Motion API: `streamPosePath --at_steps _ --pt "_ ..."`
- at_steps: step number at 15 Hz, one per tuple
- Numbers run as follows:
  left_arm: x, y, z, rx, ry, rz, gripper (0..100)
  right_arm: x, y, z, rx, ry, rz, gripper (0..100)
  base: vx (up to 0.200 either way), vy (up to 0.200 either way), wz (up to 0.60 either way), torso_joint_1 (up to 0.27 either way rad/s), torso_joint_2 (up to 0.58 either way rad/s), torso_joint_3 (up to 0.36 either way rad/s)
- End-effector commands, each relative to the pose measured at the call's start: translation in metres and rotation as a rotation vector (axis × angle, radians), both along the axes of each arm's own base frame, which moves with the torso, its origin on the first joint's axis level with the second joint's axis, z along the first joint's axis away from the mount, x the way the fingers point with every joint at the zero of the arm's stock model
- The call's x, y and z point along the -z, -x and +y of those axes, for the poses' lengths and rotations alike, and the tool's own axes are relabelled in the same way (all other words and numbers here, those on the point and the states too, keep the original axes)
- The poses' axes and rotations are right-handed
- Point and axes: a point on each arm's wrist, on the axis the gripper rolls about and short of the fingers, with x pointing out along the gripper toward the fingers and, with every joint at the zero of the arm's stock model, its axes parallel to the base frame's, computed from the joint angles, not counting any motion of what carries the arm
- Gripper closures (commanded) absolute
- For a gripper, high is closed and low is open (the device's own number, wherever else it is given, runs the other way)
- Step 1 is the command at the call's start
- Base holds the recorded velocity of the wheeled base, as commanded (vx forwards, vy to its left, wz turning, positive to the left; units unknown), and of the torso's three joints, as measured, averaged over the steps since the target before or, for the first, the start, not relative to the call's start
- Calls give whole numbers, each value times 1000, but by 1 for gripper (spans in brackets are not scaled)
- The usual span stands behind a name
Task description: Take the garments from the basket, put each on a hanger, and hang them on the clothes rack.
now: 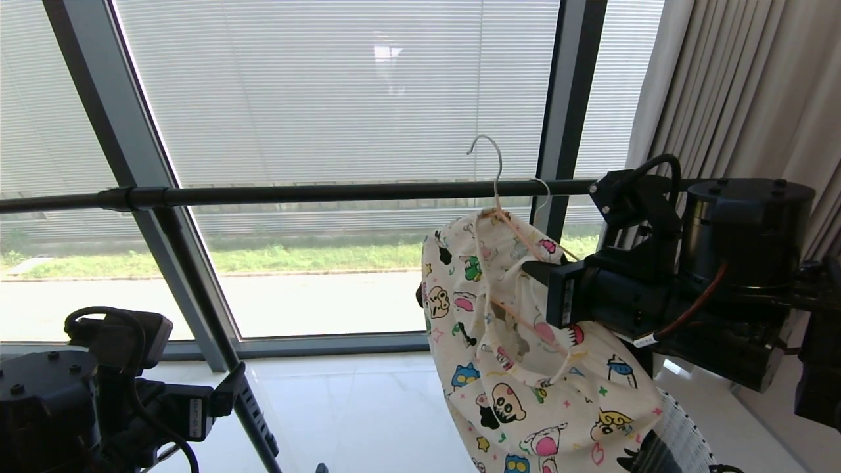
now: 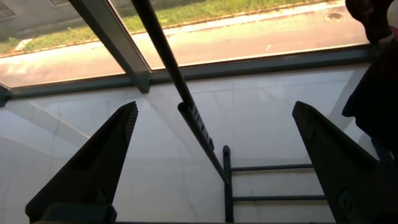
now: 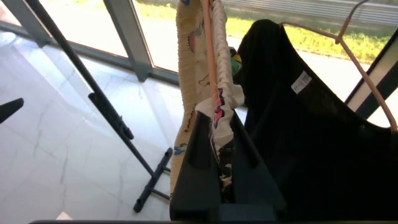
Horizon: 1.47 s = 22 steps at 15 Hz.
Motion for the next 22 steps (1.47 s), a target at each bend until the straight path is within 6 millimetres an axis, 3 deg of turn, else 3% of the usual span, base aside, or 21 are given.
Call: streamPosePath --at_steps 1,5,12,22 --pt "1 0 0 0 -1 3 0 0 1 0 -3 -1 0 100 0 0 0 0 0 0" --pt "0 -1 0 -1 0 1 0 4 -17 8 -66 -6 22 100 0 0 0 0 0 0" --pt "-2 8 0 21 -10 -14 0 24 -68 46 -55 9 41 100 0 0 0 0 0 0" --pt "3 13 2 21 -15 0 0 39 -74 55 -56 39 68 100 0 0 0 0 0 0"
